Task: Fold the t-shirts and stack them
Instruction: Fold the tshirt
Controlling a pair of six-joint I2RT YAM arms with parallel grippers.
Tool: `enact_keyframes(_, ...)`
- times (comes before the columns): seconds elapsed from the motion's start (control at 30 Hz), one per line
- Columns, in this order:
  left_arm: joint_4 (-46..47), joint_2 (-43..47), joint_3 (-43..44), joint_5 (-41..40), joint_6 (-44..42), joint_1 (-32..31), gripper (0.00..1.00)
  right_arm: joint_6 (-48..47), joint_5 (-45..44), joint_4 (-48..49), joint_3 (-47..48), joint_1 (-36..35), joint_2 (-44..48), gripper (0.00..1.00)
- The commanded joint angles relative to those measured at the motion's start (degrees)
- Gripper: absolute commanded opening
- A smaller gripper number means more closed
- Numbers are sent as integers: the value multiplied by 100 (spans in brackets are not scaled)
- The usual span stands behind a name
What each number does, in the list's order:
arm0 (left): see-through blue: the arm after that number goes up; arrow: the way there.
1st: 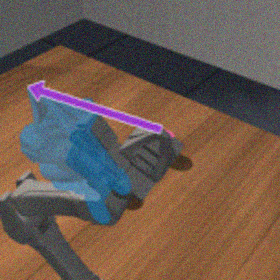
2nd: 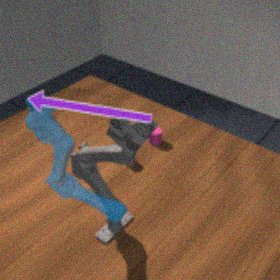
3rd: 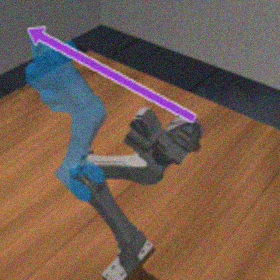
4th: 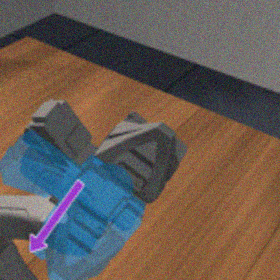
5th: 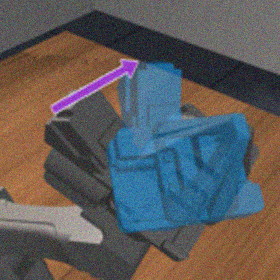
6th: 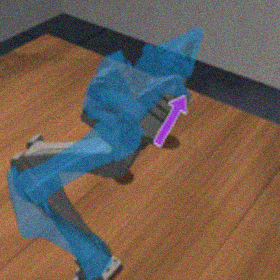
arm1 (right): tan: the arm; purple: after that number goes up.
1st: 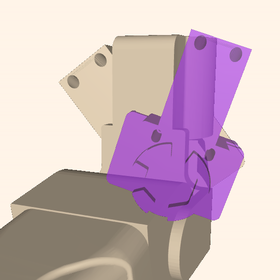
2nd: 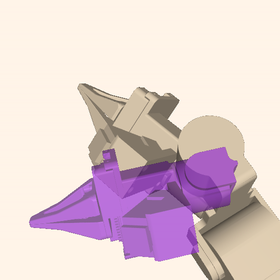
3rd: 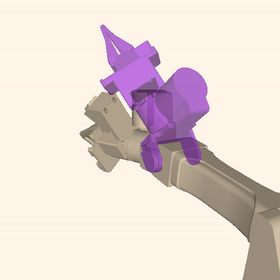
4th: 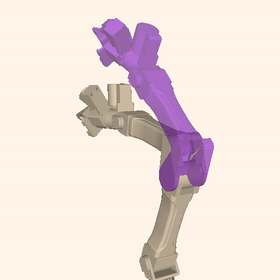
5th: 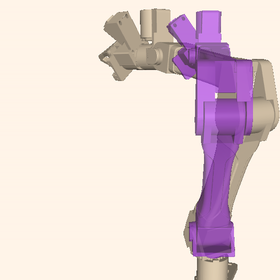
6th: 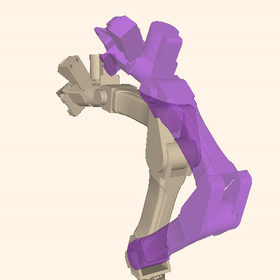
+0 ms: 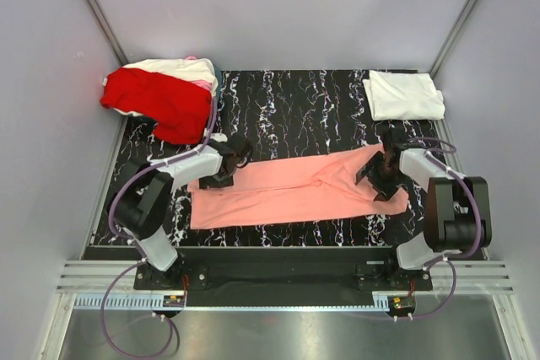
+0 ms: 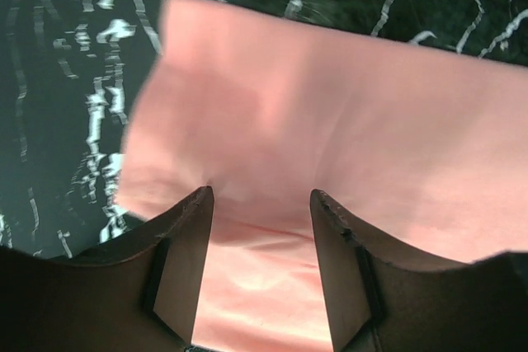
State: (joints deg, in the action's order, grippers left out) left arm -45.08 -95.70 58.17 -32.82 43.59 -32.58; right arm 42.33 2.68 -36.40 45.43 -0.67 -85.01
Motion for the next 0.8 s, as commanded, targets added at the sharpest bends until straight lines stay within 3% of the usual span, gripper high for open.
enact_keyframes(0.0,350,-220,282,573,-395,6,54,-137,189,423,718,-30,-715,75)
enact_keyframes(0.13,368,-659,309,1258,-475,6,52,-286,171,169,2063,-39,-1876,75)
enact_keyframes(0.2,386,-730,247,1444,-448,6,45,-295,242,-50,2939,-48,-2612,75)
enact_keyframes(0.47,728,-353,-349,2692,-194,-126,42,-251,540,-823,5877,-556,-4671,71)
enact_keyframes(0.77,1817,-107,-1036,4046,940,-1267,41,-138,1270,-1572,10411,-1313,-7273,70)
